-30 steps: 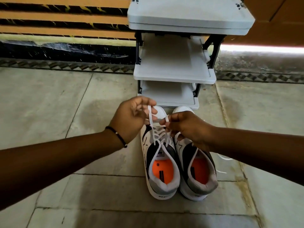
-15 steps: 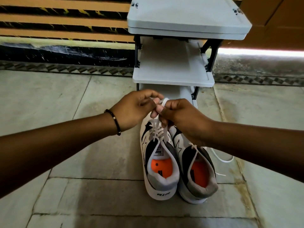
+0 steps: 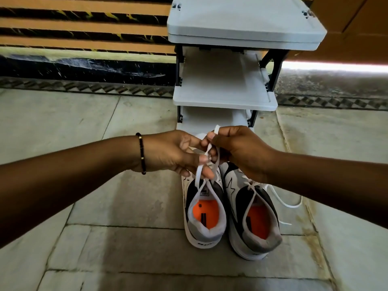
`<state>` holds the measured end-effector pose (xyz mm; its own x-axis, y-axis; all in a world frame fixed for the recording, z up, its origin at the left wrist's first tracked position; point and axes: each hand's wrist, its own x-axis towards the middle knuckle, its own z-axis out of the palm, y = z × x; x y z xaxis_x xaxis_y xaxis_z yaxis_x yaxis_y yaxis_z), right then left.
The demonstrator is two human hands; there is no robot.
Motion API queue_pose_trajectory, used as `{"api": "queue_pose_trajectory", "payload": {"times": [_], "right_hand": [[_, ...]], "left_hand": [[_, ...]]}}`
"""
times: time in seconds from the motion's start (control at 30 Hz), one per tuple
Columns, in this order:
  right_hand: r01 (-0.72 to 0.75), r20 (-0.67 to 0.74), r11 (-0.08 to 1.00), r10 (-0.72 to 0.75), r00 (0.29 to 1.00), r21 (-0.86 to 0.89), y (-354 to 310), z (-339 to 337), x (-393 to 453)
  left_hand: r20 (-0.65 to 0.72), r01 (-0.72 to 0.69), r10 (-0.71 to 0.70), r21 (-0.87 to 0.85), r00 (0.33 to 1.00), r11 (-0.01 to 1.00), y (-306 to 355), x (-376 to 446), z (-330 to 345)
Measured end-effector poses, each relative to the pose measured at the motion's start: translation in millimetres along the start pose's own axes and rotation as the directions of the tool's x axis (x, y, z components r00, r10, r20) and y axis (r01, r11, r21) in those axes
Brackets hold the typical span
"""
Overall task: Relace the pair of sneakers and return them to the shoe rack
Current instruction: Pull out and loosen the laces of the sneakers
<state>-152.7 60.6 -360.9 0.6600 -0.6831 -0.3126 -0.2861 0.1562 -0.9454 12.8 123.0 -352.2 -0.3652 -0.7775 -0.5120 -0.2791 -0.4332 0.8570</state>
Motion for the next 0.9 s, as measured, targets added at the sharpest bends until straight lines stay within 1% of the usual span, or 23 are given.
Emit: {"api": "queue_pose_trajectory", "payload": {"times": [0.07, 0.13, 0.2, 0.23, 0.33, 0.37, 0.43, 0.47, 0.5, 0.53, 0.57, 0.6, 0.63, 0.67, 0.7, 0.77, 0.9], "right_hand": [[0.002, 0.02, 1.0, -0.002, 1.0, -0.005, 0.1, -2.5, -0.9], [0.024, 0.051, 0.999, -0.022, 0.998, -0.037, -2.9, -5.8, -2.5], [0.056, 0.096, 0.996, -0.049, 0.994, -0.072, -6.2, -8.6, -4.4], [0.068, 0.118, 0.994, -0.058, 0.991, -0.081, -7.0, -9.1, -5.9], [0.091, 0.176, 0.99, -0.071, 0.982, -0.107, -5.7, -8.3, -11.5], [0.102, 0.183, 0.987, -0.079, 0.98, -0.12, -5.1, -8.3, -12.8], [0.129, 0.176, 0.983, -0.105, 0.979, -0.132, -6.2, -9.9, -13.1], [0.14, 0.166, 0.982, -0.118, 0.979, -0.125, -7.7, -11.1, -12.5], [0.149, 0.155, 0.982, -0.13, 0.979, -0.114, -9.2, -12.2, -11.3], [0.154, 0.142, 0.983, -0.138, 0.98, -0.105, -10.6, -13.2, -10.1], [0.156, 0.128, 0.982, -0.142, 0.981, -0.104, -11.8, -14.0, -8.8], [0.157, 0.113, 0.982, -0.145, 0.983, -0.107, -12.8, -14.5, -7.7], [0.16, 0.098, 0.981, -0.149, 0.984, -0.11, -13.5, -14.6, -6.8], [0.164, 0.083, 0.98, -0.155, 0.984, -0.111, -13.9, -14.6, -6.2], [0.168, 0.066, 0.98, -0.161, 0.985, -0.111, -14.1, -14.7, -5.8], [0.176, 0.019, 0.977, -0.175, 0.984, -0.116, -15.5, -15.5, -5.7], [0.19, -0.127, 0.975, -0.203, 0.971, -0.112, -24.0, -21.3, -4.7]], "left_hand": [[-0.01, 0.011, -0.01, 0.036, 1.0, 0.999, -0.3, 2.4, 0.3], [-0.055, 0.022, -0.013, 0.15, 0.998, 0.988, -1.4, 3.6, 1.1], [-0.111, 0.003, 0.025, 0.249, 0.994, 0.969, -3.9, 5.6, 2.5], [-0.13, -0.019, 0.055, 0.267, 0.99, 0.963, -5.6, 7.0, 4.1], [-0.137, -0.063, 0.098, 0.241, 0.986, 0.969, -9.5, 8.9, 8.6], [-0.155, -0.07, 0.114, 0.264, 0.981, 0.962, -10.5, 8.9, 9.6], [-0.261, -0.059, 0.166, 0.374, 0.951, 0.926, -11.8, 9.2, 11.1], [-0.323, -0.046, 0.19, 0.406, 0.927, 0.913, -11.2, 9.7, 12.6], [-0.382, -0.034, 0.201, 0.402, 0.902, 0.915, -9.5, 10.4, 13.9], [-0.434, -0.025, 0.187, 0.353, 0.881, 0.935, -7.3, 10.6, 14.7], [-0.472, -0.005, 0.123, 0.244, 0.873, 0.97, -4.1, 9.6, 16.0], [-0.475, 0.028, 0.021, 0.094, 0.88, 0.995, -0.7, 8.3, 16.8], [-0.445, 0.063, -0.089, -0.072, 0.891, 0.995, 2.5, 7.1, 16.7], [-0.408, 0.083, -0.171, -0.224, 0.897, 0.971, 5.1, 5.9, 15.8], [-0.389, 0.074, -0.208, -0.331, 0.897, 0.941, 7.5, 4.6, 14.2], [-0.404, 0.008, -0.2, -0.429, 0.893, 0.903, 11.6, 2.5, 10.9], [-0.473, -0.14, -0.139, -0.507, 0.87, 0.85, 16.1, 3.7, 7.5]]}}
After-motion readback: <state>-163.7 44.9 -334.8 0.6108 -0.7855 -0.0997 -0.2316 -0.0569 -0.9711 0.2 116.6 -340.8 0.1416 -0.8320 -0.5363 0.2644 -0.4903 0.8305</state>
